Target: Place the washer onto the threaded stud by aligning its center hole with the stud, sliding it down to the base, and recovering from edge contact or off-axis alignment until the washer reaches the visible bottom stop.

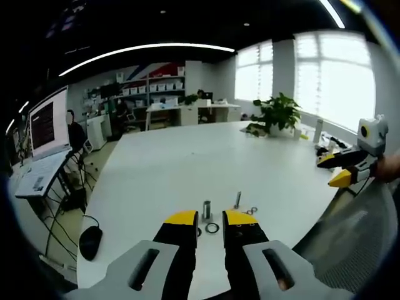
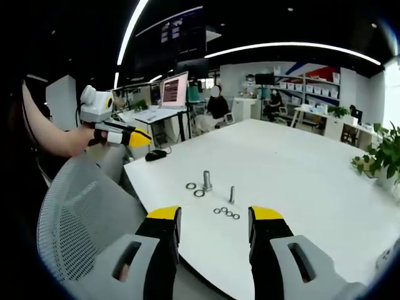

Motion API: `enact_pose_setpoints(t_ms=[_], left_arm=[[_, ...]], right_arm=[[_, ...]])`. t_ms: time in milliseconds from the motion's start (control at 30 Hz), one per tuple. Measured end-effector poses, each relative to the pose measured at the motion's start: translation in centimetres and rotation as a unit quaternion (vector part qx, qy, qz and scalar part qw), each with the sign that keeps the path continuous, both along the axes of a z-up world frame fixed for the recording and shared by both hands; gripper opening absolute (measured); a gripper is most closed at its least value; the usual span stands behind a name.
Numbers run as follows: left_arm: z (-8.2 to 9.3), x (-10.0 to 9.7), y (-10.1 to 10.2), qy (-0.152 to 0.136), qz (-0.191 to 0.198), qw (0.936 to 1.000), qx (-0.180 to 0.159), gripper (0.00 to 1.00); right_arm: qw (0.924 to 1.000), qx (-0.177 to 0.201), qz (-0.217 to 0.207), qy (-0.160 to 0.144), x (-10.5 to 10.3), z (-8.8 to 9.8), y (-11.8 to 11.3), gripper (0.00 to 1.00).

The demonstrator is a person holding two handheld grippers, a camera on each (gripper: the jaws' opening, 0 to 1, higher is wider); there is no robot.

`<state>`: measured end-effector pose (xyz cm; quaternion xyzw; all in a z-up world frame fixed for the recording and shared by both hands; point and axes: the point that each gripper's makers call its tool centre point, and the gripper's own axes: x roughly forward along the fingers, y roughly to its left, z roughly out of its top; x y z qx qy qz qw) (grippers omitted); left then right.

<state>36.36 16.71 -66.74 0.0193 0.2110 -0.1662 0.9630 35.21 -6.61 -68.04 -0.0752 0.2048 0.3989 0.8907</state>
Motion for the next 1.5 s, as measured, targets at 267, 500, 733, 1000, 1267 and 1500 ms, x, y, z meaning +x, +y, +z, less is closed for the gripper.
enact_pose_setpoints(t_ms=[267, 500, 733, 1000, 1267, 1500], left_arm=[[-0.3, -0.2, -0.1, 0.007, -0.002, 1.0000, 0.002, 0.13], [-0.6, -0.3, -0.2, 0.013, -0.002, 0.9999, 0.007, 0.13], [-1.0, -0.3, 0.2, 0.023, 0.005, 0.9997, 0.008, 0.14], [-1.0, -0.4, -0.1, 0.023, 0.000, 0.9997, 0.013, 0.13], [-1.3, -0.4, 0.0, 0.030, 0.000, 0.9995, 0.011, 0.13], [-1.7, -0.5, -0.8, 0.040, -0.017, 0.9990, 0.013, 0.13]], right_arm=[[0.9999, -0.006, 0.009, 0.004, -0.3, -0.3, 0.3, 0.45], [0.9999, -0.006, 0.008, 0.009, -0.4, -0.5, 0.2, 0.45], [0.9999, -0.007, 0.009, 0.007, -0.4, -0.4, 0.2, 0.45], [1.0000, -0.004, 0.005, 0.001, -0.3, -0.2, 0.1, 0.45], [0.9998, 0.004, -0.014, -0.010, 0.2, 0.4, -0.5, 0.45], [0.9997, -0.001, -0.022, -0.006, 0.3, 0.2, -0.7, 0.45]])
